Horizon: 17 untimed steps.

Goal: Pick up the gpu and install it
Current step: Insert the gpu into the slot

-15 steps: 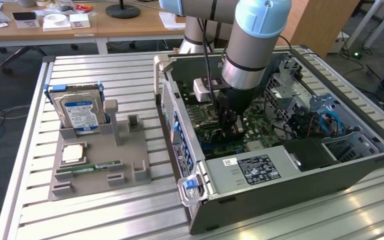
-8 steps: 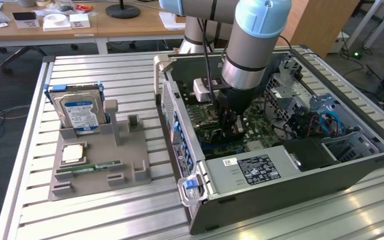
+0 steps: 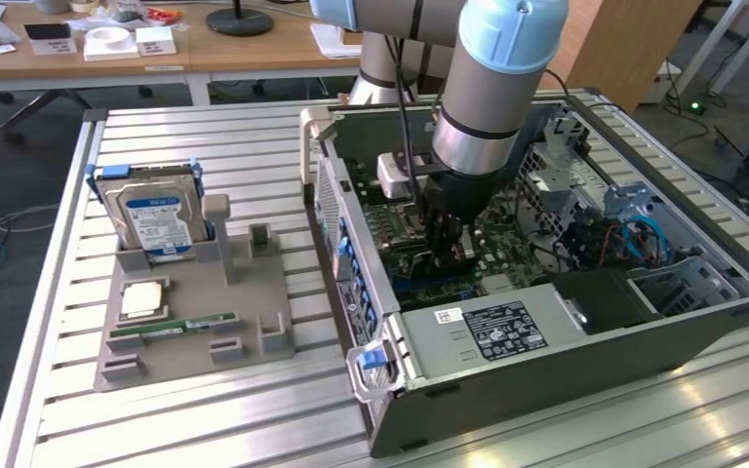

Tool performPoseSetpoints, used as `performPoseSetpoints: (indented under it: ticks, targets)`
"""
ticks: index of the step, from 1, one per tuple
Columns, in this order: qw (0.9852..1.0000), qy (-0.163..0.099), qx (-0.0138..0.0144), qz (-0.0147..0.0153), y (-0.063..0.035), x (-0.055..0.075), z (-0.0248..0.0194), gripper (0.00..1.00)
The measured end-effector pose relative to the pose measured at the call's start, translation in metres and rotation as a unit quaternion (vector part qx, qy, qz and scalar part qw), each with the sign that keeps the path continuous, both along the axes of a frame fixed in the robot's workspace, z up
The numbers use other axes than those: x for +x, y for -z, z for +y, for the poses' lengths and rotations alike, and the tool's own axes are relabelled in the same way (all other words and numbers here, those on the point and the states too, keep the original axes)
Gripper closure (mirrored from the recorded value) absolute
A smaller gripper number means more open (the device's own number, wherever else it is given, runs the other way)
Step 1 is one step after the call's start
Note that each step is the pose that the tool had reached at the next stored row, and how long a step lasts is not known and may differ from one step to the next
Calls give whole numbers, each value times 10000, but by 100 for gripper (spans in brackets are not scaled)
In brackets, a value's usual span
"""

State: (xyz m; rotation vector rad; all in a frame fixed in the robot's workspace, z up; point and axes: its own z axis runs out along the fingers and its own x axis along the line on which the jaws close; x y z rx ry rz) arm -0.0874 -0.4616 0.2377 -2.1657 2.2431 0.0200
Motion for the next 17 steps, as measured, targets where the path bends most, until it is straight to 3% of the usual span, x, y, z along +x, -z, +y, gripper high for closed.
performPoseSetpoints:
  ticks: [17]
  targets:
    - [10000,0,-1,0,1,0,0,74]
